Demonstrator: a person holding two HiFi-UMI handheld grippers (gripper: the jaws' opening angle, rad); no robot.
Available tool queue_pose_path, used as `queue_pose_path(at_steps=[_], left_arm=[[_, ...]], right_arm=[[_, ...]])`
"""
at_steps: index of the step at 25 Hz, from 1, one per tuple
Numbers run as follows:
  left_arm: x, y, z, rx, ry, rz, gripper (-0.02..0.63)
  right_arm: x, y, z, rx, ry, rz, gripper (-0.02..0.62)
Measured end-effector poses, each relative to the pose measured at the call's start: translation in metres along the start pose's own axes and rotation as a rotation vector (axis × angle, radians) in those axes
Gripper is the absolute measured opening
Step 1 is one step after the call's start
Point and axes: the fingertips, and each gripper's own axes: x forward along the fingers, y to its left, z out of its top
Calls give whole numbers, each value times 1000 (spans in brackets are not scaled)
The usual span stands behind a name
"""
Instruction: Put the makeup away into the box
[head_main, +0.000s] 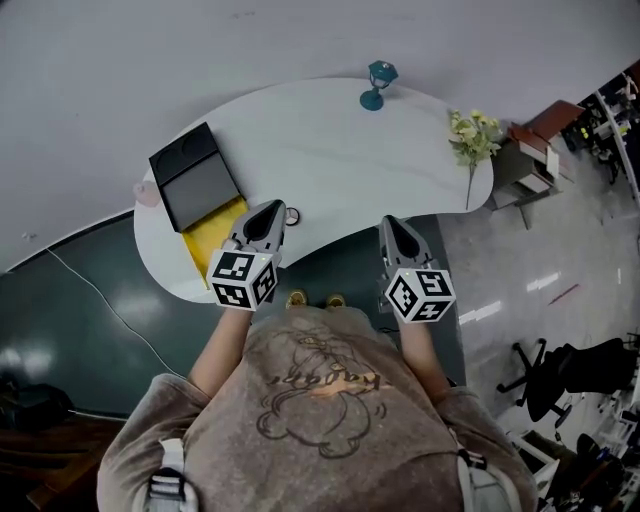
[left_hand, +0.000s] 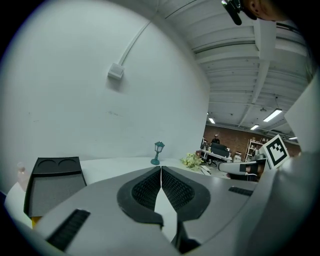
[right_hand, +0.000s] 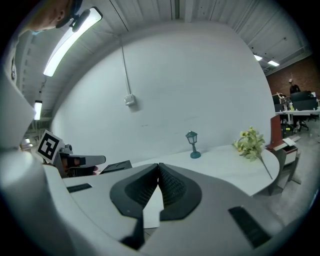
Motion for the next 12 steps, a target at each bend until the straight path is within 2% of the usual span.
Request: queue_pose_path(at_steps=[10, 12], left_arm=[[-7, 4, 1, -11, -6, 50, 26], [-6, 5, -2, -7, 8, 41, 54]], right_arm=[[25, 10, -6, -5, 51, 90, 3], [28, 14, -8, -7, 55, 101, 3]])
